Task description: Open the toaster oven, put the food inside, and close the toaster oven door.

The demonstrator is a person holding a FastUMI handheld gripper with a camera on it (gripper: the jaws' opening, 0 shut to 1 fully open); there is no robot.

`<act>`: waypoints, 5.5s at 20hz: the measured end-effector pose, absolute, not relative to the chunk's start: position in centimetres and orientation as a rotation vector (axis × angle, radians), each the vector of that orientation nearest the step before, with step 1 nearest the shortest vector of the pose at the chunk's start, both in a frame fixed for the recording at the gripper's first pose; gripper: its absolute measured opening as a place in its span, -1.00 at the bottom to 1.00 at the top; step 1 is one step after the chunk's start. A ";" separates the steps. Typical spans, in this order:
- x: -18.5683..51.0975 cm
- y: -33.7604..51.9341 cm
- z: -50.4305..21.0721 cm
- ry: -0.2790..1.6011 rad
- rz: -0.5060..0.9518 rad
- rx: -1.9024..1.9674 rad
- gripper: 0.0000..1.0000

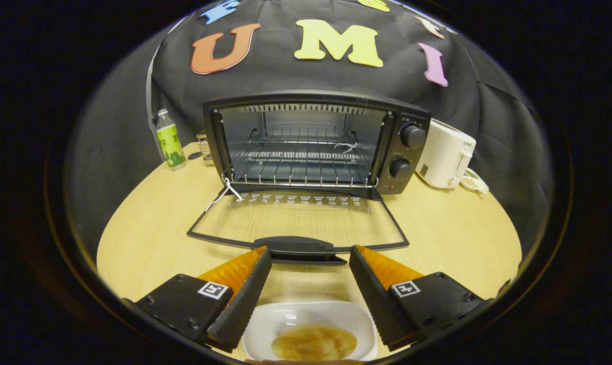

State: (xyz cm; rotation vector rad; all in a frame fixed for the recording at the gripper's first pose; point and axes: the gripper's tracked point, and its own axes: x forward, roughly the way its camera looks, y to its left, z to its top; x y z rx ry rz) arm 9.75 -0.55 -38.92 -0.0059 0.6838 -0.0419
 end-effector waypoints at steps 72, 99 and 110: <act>-1.0 1.0 -31.1 0.316 0.148 0.380 0.84; 23.3 0.5 -32.4 0.313 0.099 0.666 0.84; 29.0 -1.4 -33.8 0.327 0.036 0.625 0.86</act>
